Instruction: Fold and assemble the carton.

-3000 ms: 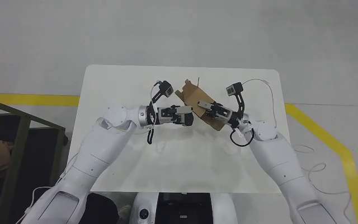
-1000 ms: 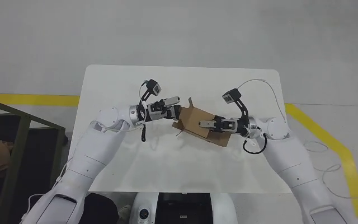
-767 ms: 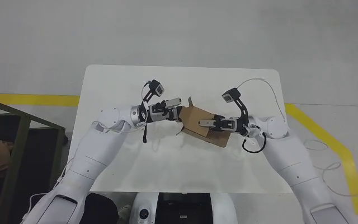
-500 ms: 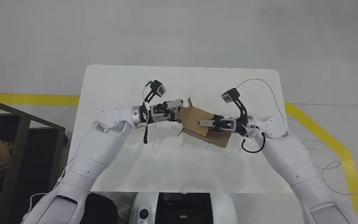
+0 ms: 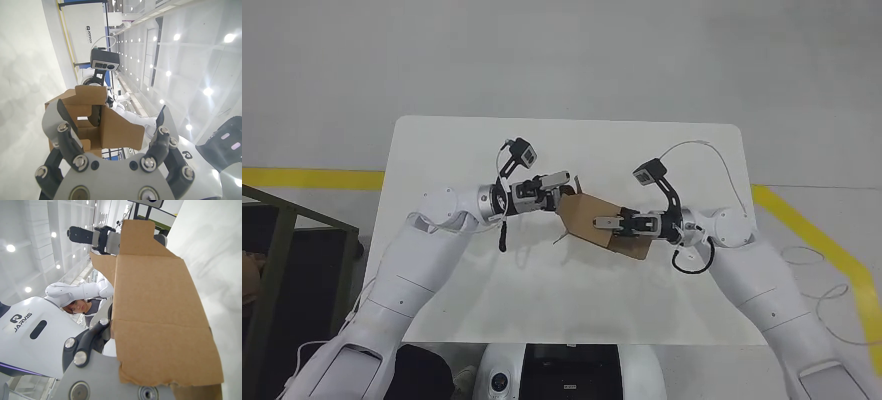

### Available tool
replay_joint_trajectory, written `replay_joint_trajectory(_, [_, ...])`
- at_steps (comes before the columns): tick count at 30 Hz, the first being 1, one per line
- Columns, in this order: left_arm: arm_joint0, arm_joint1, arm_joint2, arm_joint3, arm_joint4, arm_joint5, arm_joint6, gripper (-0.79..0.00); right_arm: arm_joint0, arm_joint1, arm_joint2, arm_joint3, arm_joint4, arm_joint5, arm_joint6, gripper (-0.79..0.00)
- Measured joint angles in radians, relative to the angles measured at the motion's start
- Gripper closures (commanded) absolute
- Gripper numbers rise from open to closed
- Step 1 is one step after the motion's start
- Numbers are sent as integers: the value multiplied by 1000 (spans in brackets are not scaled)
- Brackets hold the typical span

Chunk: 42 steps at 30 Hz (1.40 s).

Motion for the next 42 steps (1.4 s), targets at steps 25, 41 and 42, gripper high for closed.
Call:
replay_joint_trajectory(25, [57,12,-58,-39,2,11,-4,-785,22,9,5,55,57,-57,-58,0])
replay_joint_trajectory(41, [107,12,-44,-99,6,19,0,-785,20,1,43,117,-12,-92,-179,0])
replay_joint_trajectory(42, [105,11,-39,-100,3,17,0,-785,17,-1,39,112,-24,-85,-194,0])
